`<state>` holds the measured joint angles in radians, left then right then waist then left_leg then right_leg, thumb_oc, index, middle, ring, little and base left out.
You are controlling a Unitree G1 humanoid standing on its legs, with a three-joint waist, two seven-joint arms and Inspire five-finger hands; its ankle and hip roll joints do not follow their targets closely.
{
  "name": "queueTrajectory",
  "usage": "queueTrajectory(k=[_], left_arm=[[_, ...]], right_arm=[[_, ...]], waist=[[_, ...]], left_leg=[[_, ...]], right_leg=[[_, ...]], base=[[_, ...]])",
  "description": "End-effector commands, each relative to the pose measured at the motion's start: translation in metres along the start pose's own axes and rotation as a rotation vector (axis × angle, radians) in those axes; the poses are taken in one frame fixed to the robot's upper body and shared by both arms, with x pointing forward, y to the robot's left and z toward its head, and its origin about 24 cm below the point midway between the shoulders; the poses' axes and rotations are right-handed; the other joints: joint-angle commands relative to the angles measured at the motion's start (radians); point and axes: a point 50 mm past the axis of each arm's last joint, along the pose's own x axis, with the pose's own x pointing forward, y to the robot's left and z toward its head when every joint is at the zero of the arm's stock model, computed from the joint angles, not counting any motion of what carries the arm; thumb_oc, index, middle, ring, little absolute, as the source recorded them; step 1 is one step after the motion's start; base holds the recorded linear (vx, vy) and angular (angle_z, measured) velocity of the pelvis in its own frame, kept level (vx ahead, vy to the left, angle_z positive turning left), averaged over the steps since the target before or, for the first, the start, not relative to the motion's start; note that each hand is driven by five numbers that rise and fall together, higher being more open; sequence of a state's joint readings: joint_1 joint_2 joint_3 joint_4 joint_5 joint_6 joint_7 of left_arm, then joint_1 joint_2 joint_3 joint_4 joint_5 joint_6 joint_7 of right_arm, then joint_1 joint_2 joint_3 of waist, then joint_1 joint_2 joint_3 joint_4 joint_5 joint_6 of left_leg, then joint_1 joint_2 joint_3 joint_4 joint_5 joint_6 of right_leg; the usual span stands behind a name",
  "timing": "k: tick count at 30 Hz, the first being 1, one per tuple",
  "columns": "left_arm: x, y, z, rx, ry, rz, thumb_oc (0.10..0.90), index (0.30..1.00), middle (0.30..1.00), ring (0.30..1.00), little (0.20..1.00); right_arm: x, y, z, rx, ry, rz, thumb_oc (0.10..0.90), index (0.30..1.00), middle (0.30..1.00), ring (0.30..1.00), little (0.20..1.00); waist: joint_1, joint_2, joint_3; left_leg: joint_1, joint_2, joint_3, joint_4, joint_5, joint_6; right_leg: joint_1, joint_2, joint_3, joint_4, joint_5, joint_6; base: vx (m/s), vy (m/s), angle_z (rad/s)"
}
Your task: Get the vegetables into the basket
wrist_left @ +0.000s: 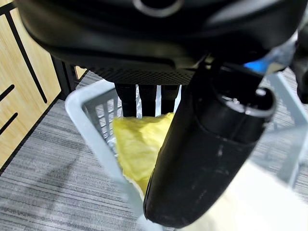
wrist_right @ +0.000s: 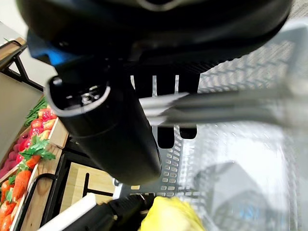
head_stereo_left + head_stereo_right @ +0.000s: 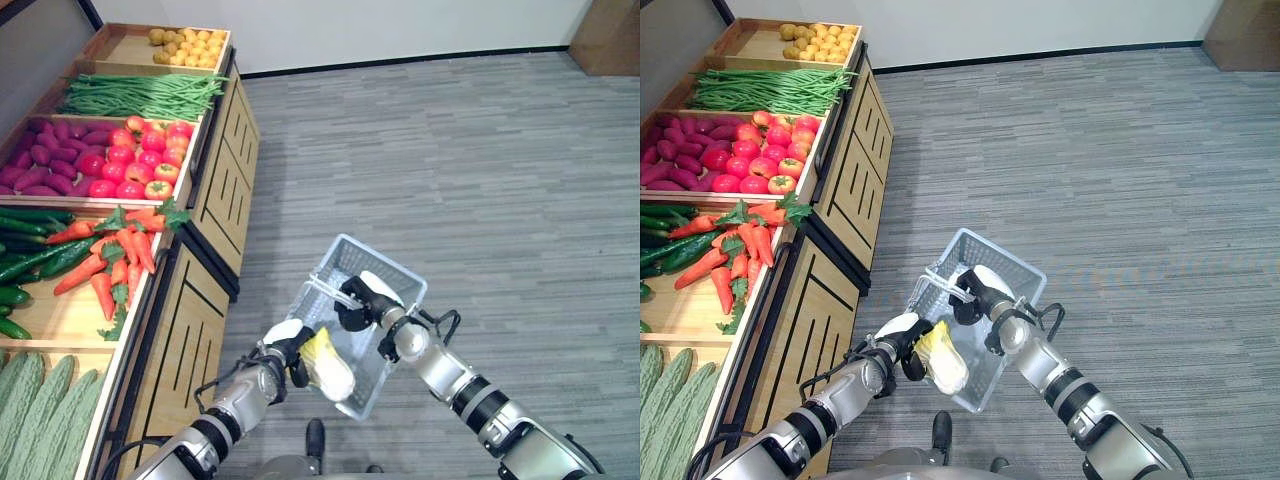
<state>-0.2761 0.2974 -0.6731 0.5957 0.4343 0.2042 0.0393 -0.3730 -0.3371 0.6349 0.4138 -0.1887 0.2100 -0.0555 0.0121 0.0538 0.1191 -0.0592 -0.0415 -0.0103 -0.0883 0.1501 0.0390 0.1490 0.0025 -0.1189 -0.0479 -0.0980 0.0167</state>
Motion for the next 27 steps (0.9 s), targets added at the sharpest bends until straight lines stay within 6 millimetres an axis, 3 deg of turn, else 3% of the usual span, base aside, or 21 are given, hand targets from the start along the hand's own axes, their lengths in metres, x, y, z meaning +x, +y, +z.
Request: queueTrajectory(k=[1,6,11,15,21,27], left_arm=[[0.011,0.054,0.019,0.056,-0.07,0.167,0.9,1.0,1.0,1.0,1.0],[0.007,0.059,0.017,0.037,-0.084,0.176,0.9,1.0,1.0,1.0,1.0],[0.001,0.056,0.0,-0.027,-0.056,0.142,0.9,1.0,1.0,1.0,1.0],[-0.002,0.031,-0.036,-0.063,0.088,0.066,0.9,1.0,1.0,1.0,1.0],[-0.023,-0.001,-0.104,-0.101,0.362,-0.018,0.9,1.0,1.0,1.0,1.0],[-0.047,-0.026,-0.145,-0.22,0.563,-0.045,0.9,1.0,1.0,1.0,1.0]], right_arm=[[0.0,-0.03,0.079,0.057,-0.362,-0.125,0.4,0.3,0.3,0.3,0.3],[0.003,-0.027,0.059,0.046,-0.275,-0.119,0.4,0.3,0.3,0.3,0.3],[0.0,-0.03,0.018,0.041,-0.131,-0.133,0.4,0.3,0.3,0.3,0.3],[-0.009,-0.03,-0.017,0.04,-0.012,-0.139,0.4,0.3,0.3,0.3,0.3],[-0.034,-0.036,-0.076,0.024,0.183,-0.166,0.4,0.3,0.3,0.3,0.3],[-0.063,-0.03,-0.127,-0.008,0.38,-0.151,0.4,0.3,0.3,0.3,0.3]], waist=[[0.004,-0.034,-0.021],[0.007,-0.031,-0.024],[0.006,-0.026,-0.035],[0.0,-0.028,-0.048],[0.0,-0.031,-0.07],[0.005,-0.036,-0.084]], left_leg=[[0.143,0.012,0.065,0.001,-0.213,-0.025],[0.147,0.01,0.062,0.001,-0.215,-0.023],[0.156,0.009,0.056,0.001,-0.22,-0.023],[0.165,0.01,0.054,0.001,-0.223,-0.024],[0.176,0.012,0.045,0.001,-0.226,-0.024],[0.178,0.01,0.037,0.001,-0.224,-0.021]], right_leg=[[-0.029,-0.098,-0.005,-0.039,0.04,0.082],[-0.023,-0.1,-0.014,-0.039,0.038,0.085],[-0.01,-0.1,-0.023,-0.039,0.037,0.086],[0.003,-0.099,-0.029,-0.039,0.034,0.086],[0.012,-0.096,-0.036,-0.028,0.026,0.083],[0.013,-0.096,-0.043,-0.021,0.025,0.081]], base=[[0.0,0.0,0.0],[0.0,0.001,0.02],[0.0,0.001,0.02],[0.0,0.0,0.0],[-0.01,-0.008,0.02],[0.0,0.0,0.0]])
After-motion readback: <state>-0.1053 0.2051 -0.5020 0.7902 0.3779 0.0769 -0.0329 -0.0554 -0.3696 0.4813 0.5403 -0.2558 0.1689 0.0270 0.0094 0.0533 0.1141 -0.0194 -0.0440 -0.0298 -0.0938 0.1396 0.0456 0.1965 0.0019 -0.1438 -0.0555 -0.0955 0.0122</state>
